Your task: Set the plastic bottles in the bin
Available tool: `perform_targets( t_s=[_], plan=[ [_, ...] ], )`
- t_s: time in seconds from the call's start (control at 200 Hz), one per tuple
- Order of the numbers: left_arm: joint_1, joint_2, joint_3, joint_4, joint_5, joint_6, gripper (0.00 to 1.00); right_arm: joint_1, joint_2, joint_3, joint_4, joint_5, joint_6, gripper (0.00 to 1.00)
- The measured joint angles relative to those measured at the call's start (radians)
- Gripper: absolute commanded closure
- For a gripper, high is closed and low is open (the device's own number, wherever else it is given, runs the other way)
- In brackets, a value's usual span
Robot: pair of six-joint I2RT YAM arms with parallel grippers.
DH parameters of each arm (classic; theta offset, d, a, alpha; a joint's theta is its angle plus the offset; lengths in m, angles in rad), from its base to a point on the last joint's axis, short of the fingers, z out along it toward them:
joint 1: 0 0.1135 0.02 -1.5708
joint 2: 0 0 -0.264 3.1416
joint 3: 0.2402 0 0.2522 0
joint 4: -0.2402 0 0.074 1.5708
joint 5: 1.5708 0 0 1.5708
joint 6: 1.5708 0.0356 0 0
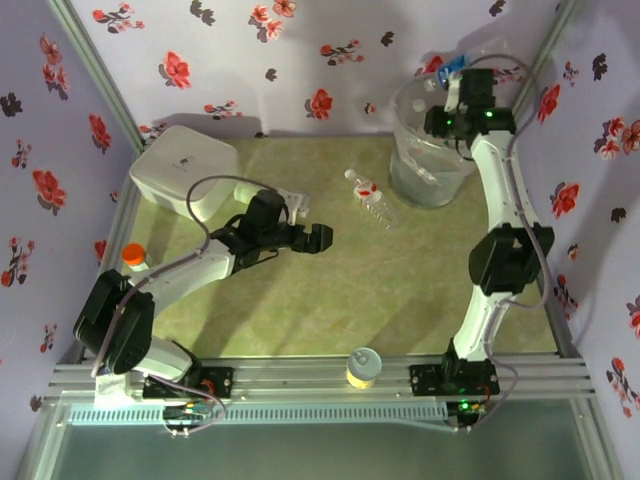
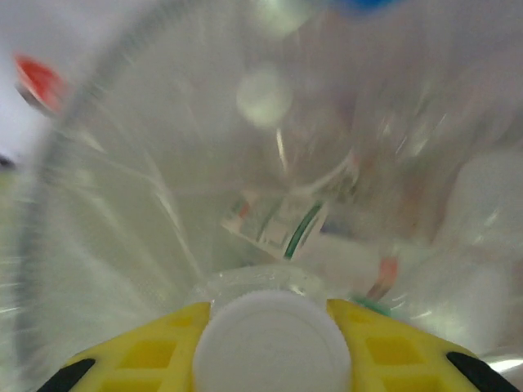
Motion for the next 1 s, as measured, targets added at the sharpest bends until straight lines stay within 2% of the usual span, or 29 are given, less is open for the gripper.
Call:
perform_targets(
  t_s=[0.16, 0.265, 0.44, 0.56, 0.69, 0.865, 1.0],
  plan=[
    [0.002, 0.0, 0.0, -0.009, 0.0, 0.0, 0.0, 0.01, 0.031, -0.014, 0.007, -0.009, -0.012, 0.73],
    [0.006, 0.0, 0.0, -0.009, 0.0, 0.0, 0.0, 0.013, 0.025, -0.014, 0.002, -0.009, -0.011, 0.53],
    [0.011, 0.0, 0.0, -0.009, 0.0, 0.0, 0.0, 0.019, 0.018, 0.023, -0.114, 0.011, -0.007, 0.31],
    [0.011, 0.005, 0.0, -0.008, 0.003, -0.005, 0.0, 0.023, -0.002, 0.092, -0.155, 0.034, -0.012, 0.28],
    [0.011, 0.006, 0.0, -0.003, 0.007, -0.018, 0.0, 0.029, -0.103, 0.108, -0.151, 0.063, -0.012, 0.27],
    [0.014, 0.006, 0.0, 0.008, 0.007, -0.023, 0.0, 0.029, -0.245, 0.113, -0.101, 0.105, -0.016, 0.28],
    [0.022, 0.005, -0.005, 0.009, 0.007, -0.023, 0.0, 0.026, -0.273, 0.113, -0.031, 0.166, -0.031, 0.29]
  ],
)
